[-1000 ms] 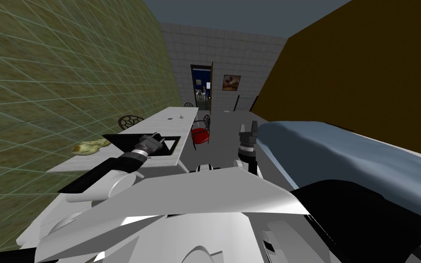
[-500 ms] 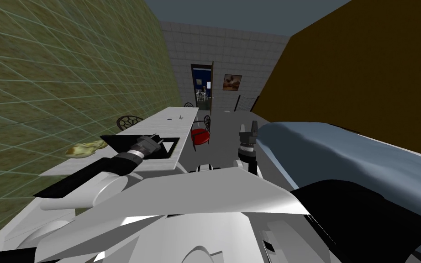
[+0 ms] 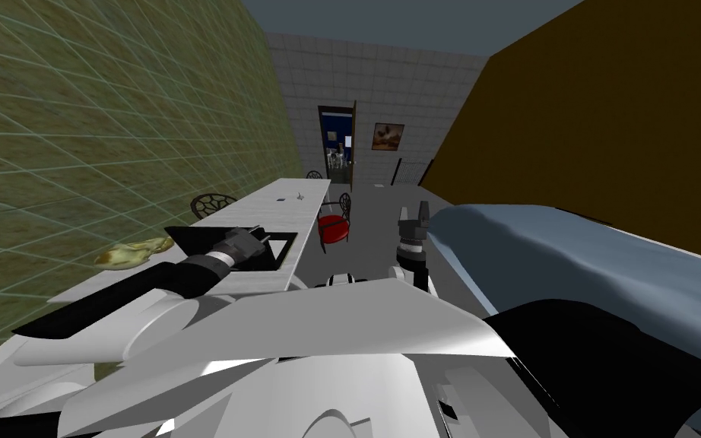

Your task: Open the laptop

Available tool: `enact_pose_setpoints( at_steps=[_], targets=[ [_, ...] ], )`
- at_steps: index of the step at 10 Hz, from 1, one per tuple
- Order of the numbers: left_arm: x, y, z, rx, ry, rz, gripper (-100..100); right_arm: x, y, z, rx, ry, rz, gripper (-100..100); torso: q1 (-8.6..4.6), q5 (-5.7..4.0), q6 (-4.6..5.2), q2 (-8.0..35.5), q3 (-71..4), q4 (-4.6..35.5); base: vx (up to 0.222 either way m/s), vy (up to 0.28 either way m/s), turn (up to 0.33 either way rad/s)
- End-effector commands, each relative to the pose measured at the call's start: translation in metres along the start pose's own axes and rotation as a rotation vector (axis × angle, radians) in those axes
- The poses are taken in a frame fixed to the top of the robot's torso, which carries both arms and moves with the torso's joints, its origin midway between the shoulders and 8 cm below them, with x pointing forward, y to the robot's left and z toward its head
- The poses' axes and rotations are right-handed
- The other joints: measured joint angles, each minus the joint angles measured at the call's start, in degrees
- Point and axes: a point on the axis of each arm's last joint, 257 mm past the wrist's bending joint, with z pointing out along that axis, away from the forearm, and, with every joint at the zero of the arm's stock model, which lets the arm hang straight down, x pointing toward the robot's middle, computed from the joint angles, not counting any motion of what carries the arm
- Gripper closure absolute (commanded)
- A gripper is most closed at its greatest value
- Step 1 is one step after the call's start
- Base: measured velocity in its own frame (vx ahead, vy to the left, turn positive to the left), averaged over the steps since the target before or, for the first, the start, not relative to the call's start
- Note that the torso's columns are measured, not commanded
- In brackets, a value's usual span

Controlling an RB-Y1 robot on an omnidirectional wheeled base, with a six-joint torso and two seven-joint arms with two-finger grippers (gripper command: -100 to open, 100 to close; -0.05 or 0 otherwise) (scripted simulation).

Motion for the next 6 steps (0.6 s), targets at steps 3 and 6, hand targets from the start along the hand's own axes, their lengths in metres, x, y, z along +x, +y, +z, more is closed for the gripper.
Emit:
enact_pose_setpoints(
  at_steps=[3,6],
  targets=[
    [-0.007,0.008,-0.009,-0.075,-0.033,0.000,100,0.000,0.000,0.000,0.000,0.000,0.000,0,0.11,-0.05,-0.06,0.0,0.0,0.1,0.042,-0.014,-0.013],
    [-0.020,0.017,-0.014,-0.149,-0.075,-0.009,100,0.000,0.000,0.000,0.000,0.000,0.000,0,0.10,-0.01,-0.06,-0.2,-0.2,0.0,0.073,-0.017,-0.041]
  ],
)
